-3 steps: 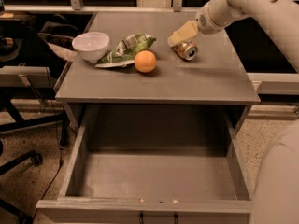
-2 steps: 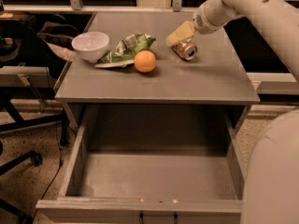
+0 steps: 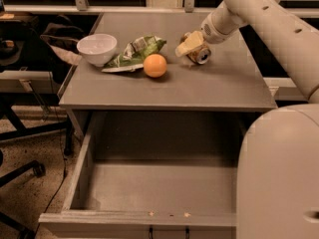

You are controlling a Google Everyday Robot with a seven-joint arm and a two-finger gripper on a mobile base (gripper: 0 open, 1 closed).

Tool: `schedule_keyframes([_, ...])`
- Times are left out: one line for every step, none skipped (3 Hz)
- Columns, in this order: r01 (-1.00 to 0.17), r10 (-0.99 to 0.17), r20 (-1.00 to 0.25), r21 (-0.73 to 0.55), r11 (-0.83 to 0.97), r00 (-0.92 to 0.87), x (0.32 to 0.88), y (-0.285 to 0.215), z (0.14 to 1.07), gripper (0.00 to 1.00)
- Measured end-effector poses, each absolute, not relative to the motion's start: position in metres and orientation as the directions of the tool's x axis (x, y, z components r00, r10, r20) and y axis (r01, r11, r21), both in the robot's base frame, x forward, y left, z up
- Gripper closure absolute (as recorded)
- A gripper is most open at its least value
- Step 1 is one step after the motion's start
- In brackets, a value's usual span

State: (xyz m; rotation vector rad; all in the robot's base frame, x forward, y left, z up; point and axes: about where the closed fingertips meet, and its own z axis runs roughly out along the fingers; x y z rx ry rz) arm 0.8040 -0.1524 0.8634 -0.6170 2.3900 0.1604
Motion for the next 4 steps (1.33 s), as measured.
schedule_keyframes([-0.453,-0.378,-0.607,-0.034,0.891,-0.699,0.8085,-0.1548,0.852,0.0])
schedule_keyframes([-0.451,-0.377,-0.605,-0.033,0.892,-0.701,0.8089,-0.1551,0.8509,0.16])
schedule_keyframes([-0.451,-0.377,-0.605,-0.033,0.892,-0.701,0.8089,-0.1551,0.8509,0.47])
schedule_keyframes([-0.451,-0.377,-0.605,-0.033,0.892,-0.701,0.8089,-0.1551,0.8509,0.7])
